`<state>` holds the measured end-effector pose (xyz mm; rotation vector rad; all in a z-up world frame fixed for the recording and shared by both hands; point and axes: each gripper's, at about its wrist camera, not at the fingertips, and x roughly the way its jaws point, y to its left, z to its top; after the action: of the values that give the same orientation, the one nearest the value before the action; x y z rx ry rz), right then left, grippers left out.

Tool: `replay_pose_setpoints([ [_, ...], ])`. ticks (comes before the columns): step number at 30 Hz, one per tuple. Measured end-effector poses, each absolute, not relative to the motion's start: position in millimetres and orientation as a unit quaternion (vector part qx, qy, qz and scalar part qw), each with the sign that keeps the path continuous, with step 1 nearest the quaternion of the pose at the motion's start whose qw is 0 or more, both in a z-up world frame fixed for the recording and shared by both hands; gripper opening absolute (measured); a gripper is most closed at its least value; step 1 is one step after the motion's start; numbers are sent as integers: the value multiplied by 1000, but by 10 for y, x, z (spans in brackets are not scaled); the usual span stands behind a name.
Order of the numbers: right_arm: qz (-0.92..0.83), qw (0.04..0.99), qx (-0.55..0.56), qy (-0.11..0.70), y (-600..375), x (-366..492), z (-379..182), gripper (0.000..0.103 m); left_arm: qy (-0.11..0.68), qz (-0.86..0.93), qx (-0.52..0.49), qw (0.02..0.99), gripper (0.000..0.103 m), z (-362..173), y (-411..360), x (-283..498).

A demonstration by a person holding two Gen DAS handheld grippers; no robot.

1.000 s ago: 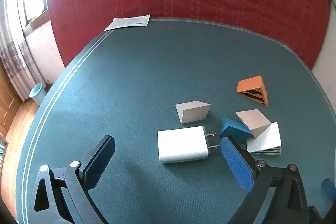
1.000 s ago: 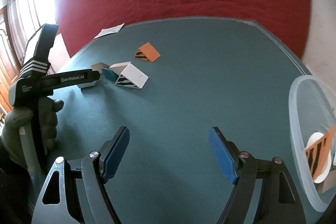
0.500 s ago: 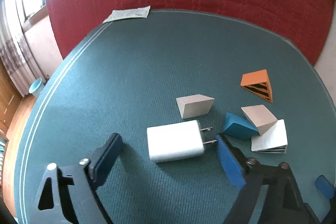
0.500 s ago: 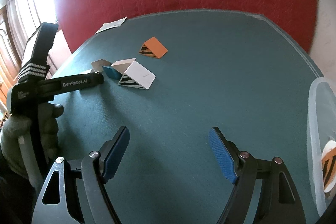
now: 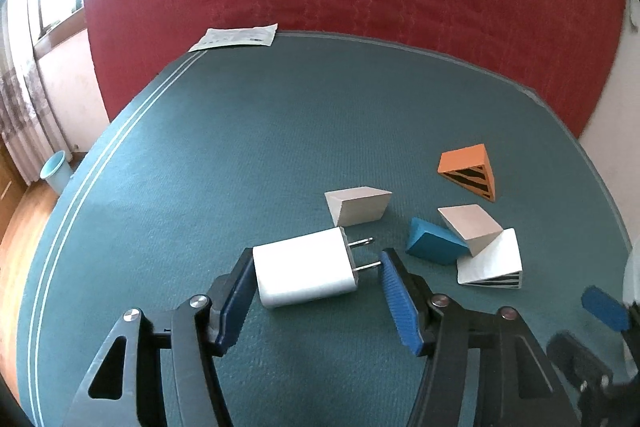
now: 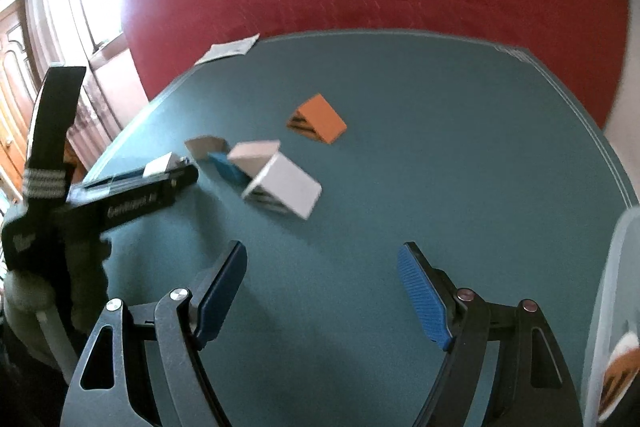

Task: Organize rigid objects
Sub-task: 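Reach the left tool to the white charger and close on it, then grasp the white cube with the right tool while the left tool holds the charger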

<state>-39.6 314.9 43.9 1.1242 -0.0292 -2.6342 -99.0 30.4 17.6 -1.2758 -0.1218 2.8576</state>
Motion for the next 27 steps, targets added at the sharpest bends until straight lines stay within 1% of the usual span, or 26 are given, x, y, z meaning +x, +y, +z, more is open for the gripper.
replay_pose_setpoints([
  [9,-907,173,384,-23,3002,-747,418,79,-27,921,-388,-33,64,203,261,-975],
  [18,-896,198,396,-23,2868,-1151,404,79,-42,917,-393,-59,64,184,177,-944],
  [21,-888,219,403,-17,2815,-1170,372,79,-44,916,-394,-60,64,182,178,-920],
  [24,-885,232,403,8,2724,-1067,332,79,-47,915,-396,-61,64,180,173,-919],
  [26,-883,241,403,24,2683,-959,326,77,-48,915,-396,-63,64,177,172,-925],
  [27,-883,242,402,27,2678,-925,320,73,-48,915,-397,-63,64,176,178,-917],
])
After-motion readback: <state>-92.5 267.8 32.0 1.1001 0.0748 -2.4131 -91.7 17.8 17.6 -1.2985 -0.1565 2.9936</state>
